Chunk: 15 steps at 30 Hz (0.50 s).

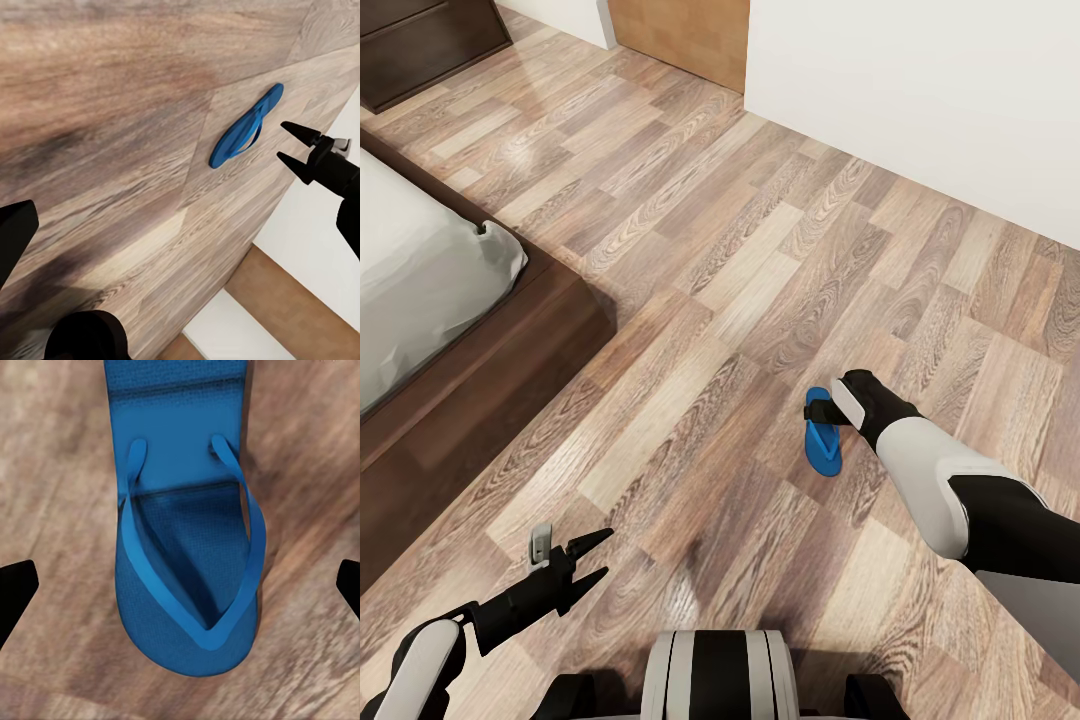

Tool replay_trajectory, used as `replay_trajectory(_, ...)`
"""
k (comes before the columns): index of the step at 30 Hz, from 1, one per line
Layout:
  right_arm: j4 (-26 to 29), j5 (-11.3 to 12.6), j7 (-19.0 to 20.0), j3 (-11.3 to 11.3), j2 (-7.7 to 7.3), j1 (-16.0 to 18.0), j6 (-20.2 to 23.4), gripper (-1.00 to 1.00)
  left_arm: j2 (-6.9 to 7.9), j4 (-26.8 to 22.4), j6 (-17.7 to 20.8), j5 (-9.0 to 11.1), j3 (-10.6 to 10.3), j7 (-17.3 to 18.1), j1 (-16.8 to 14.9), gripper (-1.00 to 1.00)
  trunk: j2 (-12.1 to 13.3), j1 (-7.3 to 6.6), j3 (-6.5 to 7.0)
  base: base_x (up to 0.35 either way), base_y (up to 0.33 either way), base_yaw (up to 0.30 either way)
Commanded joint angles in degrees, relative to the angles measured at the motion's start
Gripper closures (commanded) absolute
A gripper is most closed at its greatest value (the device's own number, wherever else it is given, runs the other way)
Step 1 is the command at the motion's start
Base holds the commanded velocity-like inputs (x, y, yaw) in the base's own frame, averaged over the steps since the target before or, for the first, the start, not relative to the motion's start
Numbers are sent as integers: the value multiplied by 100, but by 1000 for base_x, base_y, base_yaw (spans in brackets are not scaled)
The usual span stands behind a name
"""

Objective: In the bedroom, move the book from the bed onto either nightstand, and place the two sandals side by side next to the bed.

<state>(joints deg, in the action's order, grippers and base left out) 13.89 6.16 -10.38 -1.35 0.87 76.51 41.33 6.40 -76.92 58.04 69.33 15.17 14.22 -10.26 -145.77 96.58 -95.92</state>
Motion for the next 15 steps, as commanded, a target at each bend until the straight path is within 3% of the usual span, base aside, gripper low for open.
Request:
replay_trajectory(1,9,61,-52,-13,2,-1,15,-100,-2,2,23,-53,8,54,-3,-100,-2,2,-25,0,0,0)
replay_trajectory(15,9,61,-52,-14,1,-3,15,-100,-4,11,23,-59,5,50,-3,-100,-18,33,-291,0,0,0)
